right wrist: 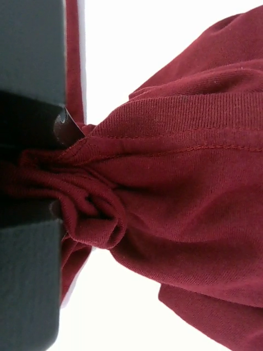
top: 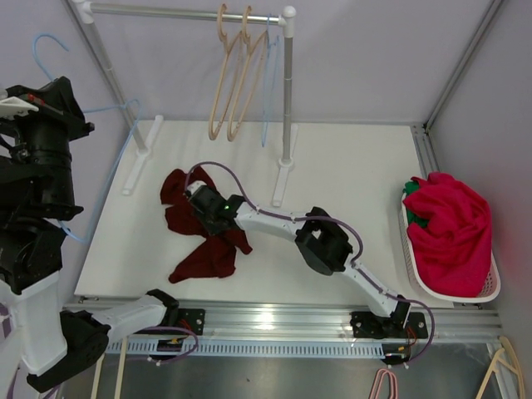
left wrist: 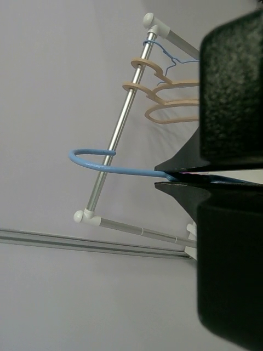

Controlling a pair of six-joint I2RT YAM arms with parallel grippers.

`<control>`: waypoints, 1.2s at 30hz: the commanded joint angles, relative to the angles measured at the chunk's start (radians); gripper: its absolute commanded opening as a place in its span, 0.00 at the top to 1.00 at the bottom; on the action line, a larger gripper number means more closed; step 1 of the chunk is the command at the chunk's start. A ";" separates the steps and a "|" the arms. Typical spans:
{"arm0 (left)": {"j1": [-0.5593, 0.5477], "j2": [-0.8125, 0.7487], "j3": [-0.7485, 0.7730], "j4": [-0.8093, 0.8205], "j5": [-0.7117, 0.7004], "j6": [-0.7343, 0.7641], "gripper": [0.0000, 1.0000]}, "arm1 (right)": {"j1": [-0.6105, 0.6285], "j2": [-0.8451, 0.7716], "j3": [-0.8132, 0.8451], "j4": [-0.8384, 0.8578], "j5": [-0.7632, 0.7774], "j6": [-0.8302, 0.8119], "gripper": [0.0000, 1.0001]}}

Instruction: Remove the t-shirt from the hanger

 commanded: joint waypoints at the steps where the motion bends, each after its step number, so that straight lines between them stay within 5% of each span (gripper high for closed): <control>1: 0.006 0.042 0.006 0.051 0.564 -0.076 0.99 | 0.027 -0.201 -0.244 -0.009 -0.088 0.031 1.00; 6: 0.096 0.094 -0.003 0.084 0.706 -0.096 0.99 | 0.038 -0.644 -0.672 0.062 -0.033 0.080 1.00; 9: 0.162 0.119 -0.041 0.129 0.811 -0.128 0.99 | 0.023 -0.927 -0.781 -0.003 0.058 0.091 1.00; 16: 0.238 0.157 -0.078 0.228 0.918 -0.196 0.99 | -0.076 -1.249 -0.665 -0.219 0.182 0.060 1.00; 22: 0.236 0.152 -0.090 0.300 0.672 -0.277 0.99 | -0.149 -1.289 -0.631 -0.204 0.196 0.029 1.00; 24: 0.230 0.120 -0.179 0.362 0.488 -0.292 0.99 | -0.151 -1.286 -0.645 -0.187 0.188 0.032 1.00; 27: 0.218 0.129 -0.119 0.339 0.268 -0.268 0.99 | -0.152 -1.272 -0.648 -0.176 0.177 0.040 1.00; 33: 0.147 0.373 0.274 0.223 0.049 -0.041 0.99 | -0.152 -1.256 -0.642 -0.165 0.167 0.048 1.00; 36: 0.066 0.432 0.283 0.400 -0.108 0.204 0.99 | -0.152 -1.249 -0.640 -0.161 0.159 0.049 1.00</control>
